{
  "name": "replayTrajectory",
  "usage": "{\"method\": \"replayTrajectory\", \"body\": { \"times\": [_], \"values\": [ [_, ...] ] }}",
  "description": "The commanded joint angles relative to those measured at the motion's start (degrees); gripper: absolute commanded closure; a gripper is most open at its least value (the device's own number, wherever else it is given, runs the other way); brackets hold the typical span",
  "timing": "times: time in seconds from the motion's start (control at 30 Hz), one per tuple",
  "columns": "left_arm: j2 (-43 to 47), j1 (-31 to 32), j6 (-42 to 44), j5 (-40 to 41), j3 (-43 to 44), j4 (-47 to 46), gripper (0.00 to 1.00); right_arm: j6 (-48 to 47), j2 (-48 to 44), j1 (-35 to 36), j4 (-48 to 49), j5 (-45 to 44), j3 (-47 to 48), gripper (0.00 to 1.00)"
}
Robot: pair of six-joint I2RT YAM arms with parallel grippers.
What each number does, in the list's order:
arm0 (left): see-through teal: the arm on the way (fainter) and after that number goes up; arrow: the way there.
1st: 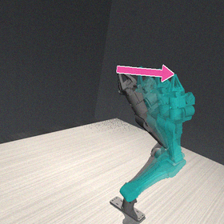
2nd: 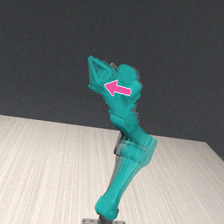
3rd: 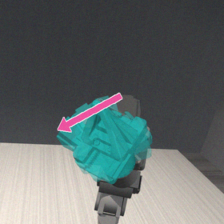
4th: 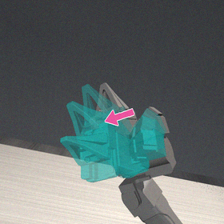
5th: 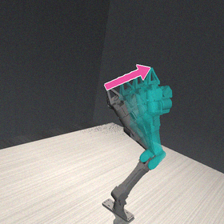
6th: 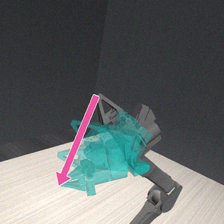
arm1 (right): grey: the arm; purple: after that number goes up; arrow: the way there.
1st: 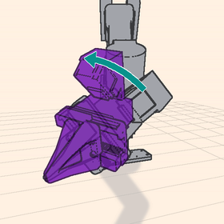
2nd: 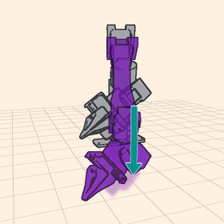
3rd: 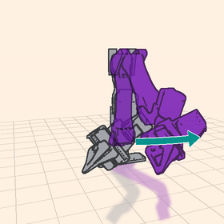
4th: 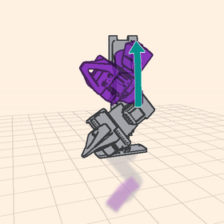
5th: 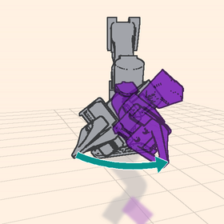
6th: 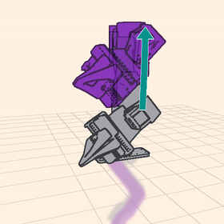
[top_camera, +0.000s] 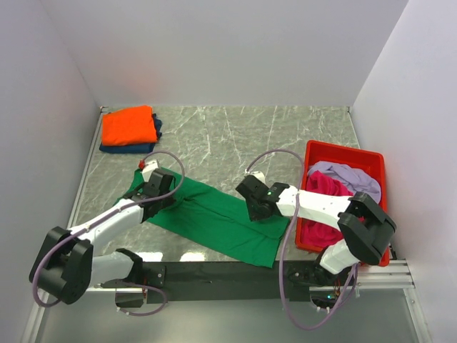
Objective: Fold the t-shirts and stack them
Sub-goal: Fold the tshirt
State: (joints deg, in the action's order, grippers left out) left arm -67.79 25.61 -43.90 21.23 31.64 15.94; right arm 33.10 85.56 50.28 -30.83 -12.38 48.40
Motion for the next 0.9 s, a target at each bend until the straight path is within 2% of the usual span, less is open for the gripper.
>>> {"method": "replayTrajectory", "body": {
  "times": [0.0, 0.1, 0.43, 0.57, 0.7, 0.87],
  "values": [
    [3.6, 1.7, -2.2, 2.1, -0.3, 2.2, 0.78, -0.6, 0.4, 0.3, 1.8, -0.4, 0.4, 0.73],
    [6.3, 2.5, -3.2, 2.4, -0.6, 3.6, 0.74, -0.5, 0.6, 0.3, 2.0, -0.5, 0.3, 0.73],
    [9.1, 3.1, -3.3, -3.7, -2.3, 3.0, 0.78, -0.6, 0.9, 0.3, 2.4, -0.5, -0.6, 0.73],
    [11.0, 3.3, -4.4, 1.6, -1.8, 5.0, 0.77, -0.7, 1.4, 0.3, 2.5, -0.5, -0.6, 0.73],
    [12.7, 3.3, -3.8, 1.6, 1.1, 4.4, 0.77, -0.7, 1.4, 0.3, 2.6, -0.5, -0.9, 0.73],
    [8.8, 3.2, -2.8, 2.8, 1.8, 0.9, 0.75, -0.7, 1.5, 0.3, 2.9, -0.4, -1.1, 0.73]
  ]
}}
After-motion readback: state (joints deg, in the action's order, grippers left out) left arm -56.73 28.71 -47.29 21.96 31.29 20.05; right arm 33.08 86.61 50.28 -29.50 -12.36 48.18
